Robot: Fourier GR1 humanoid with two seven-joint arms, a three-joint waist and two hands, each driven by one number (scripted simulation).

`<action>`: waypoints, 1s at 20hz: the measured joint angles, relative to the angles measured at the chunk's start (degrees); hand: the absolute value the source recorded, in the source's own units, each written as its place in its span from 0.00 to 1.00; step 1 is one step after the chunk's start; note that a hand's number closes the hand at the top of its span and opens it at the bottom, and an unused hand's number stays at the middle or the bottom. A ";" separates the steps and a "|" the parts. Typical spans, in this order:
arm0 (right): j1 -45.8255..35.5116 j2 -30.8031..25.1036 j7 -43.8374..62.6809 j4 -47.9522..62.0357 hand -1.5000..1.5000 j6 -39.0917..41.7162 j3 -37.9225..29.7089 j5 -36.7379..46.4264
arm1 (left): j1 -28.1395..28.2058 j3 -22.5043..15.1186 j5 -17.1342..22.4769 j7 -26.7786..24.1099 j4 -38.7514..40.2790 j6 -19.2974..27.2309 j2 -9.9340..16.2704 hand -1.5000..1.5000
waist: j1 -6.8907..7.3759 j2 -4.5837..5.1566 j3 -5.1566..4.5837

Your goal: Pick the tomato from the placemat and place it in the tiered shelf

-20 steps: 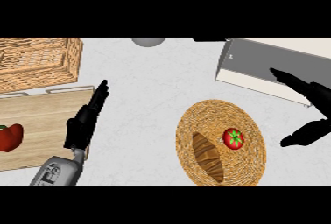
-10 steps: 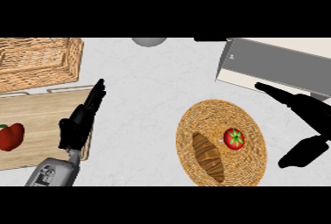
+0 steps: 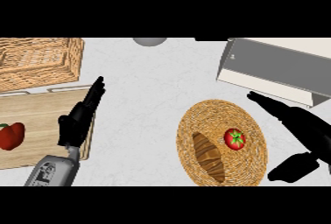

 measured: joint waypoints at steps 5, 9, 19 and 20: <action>-0.42 5.08 3.35 -1.19 0.00 2.24 -1.57 3.41 | -0.04 0.62 -1.83 1.20 -1.05 -0.61 -1.59 0.50 | 0.13 0.03 0.01; 1.11 8.15 2.73 -1.37 0.00 3.58 -2.41 6.73 | 0.25 1.24 -2.94 1.03 -1.12 -1.14 -2.95 0.50 | 0.15 0.05 0.01; 4.11 14.56 1.49 -1.34 0.00 6.25 -3.21 15.06 | 0.03 3.45 -4.97 1.17 -0.67 -3.00 -4.91 0.50 | 0.15 0.05 0.01; 3.57 15.00 1.34 -0.51 0.00 6.84 -3.38 15.59 | 0.31 3.70 -5.14 0.44 -0.21 -3.32 -4.93 0.50 | 0.16 0.06 0.02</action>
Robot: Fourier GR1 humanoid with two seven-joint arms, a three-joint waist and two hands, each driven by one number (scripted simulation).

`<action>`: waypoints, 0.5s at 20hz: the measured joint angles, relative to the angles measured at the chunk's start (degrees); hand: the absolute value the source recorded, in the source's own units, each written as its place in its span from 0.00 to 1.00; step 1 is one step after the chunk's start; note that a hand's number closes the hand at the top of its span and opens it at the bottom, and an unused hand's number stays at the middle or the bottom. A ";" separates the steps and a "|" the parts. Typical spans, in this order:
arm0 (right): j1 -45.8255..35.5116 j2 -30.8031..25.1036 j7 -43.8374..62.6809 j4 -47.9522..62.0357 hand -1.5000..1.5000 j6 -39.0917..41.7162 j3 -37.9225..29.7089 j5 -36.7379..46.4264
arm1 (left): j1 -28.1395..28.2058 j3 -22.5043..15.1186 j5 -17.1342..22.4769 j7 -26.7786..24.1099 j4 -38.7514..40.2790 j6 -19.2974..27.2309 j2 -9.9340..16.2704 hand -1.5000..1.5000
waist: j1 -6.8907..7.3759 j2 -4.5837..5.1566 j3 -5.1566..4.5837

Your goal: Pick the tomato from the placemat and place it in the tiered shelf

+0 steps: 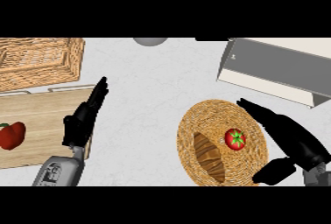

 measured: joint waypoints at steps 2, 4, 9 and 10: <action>-0.23 0.89 -1.33 1.80 0.00 0.11 -0.10 1.76 | 0.00 0.50 -0.56 -0.58 0.62 -0.07 -0.27 0.50 | 0.02 0.01 0.00; -0.95 2.45 -1.40 2.89 0.00 0.40 0.19 3.59 | 0.01 1.15 -0.77 -0.79 0.76 -0.77 -0.20 0.50 | 0.04 0.01 0.00; -0.01 3.62 -3.22 4.03 0.00 1.08 0.15 7.43 | 0.10 0.82 -2.24 0.41 -0.28 -0.45 -1.77 0.50 | 0.00 0.01 0.00; -0.05 3.44 -4.59 5.49 0.00 0.76 -0.15 8.16 | -0.40 1.50 -1.81 0.42 -0.06 -1.10 -1.40 0.50 | 0.01 0.00 -0.01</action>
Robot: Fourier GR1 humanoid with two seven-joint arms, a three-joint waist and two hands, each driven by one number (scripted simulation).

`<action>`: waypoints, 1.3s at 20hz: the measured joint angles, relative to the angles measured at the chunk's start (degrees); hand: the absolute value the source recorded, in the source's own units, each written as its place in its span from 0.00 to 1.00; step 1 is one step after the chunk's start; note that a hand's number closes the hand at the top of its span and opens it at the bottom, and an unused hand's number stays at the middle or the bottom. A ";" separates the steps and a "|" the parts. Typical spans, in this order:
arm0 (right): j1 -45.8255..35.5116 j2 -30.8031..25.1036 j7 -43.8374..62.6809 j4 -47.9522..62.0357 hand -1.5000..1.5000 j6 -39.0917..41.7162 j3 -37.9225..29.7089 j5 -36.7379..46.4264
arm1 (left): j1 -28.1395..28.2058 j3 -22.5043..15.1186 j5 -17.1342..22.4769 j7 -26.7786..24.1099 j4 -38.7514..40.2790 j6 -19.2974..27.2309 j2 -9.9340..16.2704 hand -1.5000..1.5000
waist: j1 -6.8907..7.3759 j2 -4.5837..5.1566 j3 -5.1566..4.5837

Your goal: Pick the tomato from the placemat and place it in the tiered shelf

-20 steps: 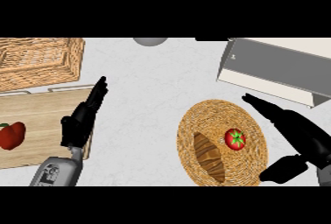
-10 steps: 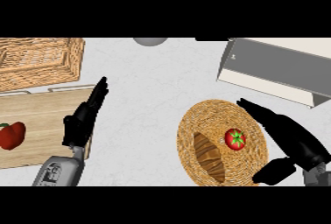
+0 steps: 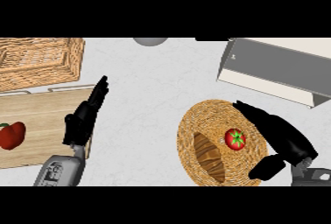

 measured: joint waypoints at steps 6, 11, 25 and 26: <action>0.08 1.93 -1.90 1.85 0.00 0.00 -0.99 3.81 | 1.02 0.86 -0.61 -0.47 -0.74 -1.26 -0.29 0.50 | 0.01 0.00 0.01; 0.17 3.71 -3.51 4.14 0.00 -0.96 -0.90 7.50 | 0.15 2.31 -0.70 -0.92 0.56 -2.22 -0.38 0.50 | 0.00 0.00 0.00; -1.63 7.19 -10.12 14.43 0.00 -3.95 -2.26 13.41 | 1.17 2.60 -2.46 -0.92 -0.28 -2.77 -1.92 0.50 | 0.04 0.02 0.02; -1.21 7.09 -11.30 15.42 0.00 -4.70 -2.25 13.89 | 1.22 2.45 -2.70 -0.97 -0.23 -2.47 -2.31 0.50 | 0.05 0.00 0.00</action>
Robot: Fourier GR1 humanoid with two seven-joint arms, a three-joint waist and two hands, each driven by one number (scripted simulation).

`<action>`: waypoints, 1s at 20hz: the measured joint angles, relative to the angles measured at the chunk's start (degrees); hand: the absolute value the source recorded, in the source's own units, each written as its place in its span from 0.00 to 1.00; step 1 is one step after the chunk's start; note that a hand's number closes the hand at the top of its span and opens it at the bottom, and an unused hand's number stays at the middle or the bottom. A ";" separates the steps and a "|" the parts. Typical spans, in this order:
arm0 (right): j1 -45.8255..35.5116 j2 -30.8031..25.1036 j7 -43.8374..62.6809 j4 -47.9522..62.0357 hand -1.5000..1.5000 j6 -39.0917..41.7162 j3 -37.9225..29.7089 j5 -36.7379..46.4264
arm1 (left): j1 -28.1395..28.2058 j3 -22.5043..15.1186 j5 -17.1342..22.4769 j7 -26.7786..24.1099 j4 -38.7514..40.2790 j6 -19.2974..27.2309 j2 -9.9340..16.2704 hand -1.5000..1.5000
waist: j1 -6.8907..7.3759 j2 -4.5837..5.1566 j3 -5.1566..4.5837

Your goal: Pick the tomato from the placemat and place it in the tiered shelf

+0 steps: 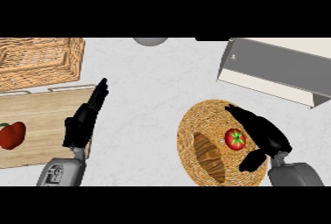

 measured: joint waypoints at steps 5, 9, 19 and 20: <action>1.61 0.60 -0.39 -0.94 1.00 0.96 1.00 1.80 | -1.10 0.50 -0.04 0.72 0.34 -0.58 -0.11 0.50 | -0.06 -0.01 0.00; 2.49 -1.44 -4.78 0.79 1.00 -1.30 2.10 4.51 | -1.69 0.74 -0.29 0.49 1.09 -0.30 -0.47 0.50 | -0.04 -0.06 -0.03; -1.48 8.72 11.39 1.55 1.00 -7.15 3.06 9.51 | -0.85 -0.19 -1.19 0.73 0.28 -0.18 -1.24 0.50 | 0.44 0.02 -0.04; -2.30 9.87 15.96 1.64 1.00 -8.48 2.83 9.51 | -0.93 -0.19 -1.16 0.82 0.04 -0.19 -1.23 0.50 | 0.70 0.00 -0.04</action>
